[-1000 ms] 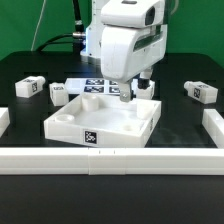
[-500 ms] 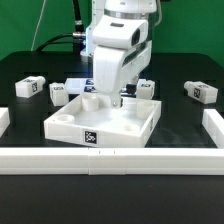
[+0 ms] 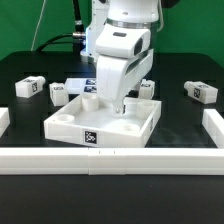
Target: Assemble one leg
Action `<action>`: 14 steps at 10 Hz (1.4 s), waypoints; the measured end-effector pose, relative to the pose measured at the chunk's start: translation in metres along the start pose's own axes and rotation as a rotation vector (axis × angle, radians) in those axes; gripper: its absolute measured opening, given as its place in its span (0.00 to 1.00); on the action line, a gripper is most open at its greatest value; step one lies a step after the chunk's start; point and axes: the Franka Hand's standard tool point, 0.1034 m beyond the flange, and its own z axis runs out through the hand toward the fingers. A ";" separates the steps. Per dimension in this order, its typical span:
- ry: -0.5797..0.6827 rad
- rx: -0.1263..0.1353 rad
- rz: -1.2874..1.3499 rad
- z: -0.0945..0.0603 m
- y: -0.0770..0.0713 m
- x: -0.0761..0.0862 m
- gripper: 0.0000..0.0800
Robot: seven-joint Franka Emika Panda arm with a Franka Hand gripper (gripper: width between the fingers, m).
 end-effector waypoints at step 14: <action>0.004 -0.009 -0.190 -0.001 0.008 0.000 0.07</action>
Offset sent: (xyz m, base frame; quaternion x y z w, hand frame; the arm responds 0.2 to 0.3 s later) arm 0.0000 0.0000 0.0000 0.0000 0.0000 0.0000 1.0000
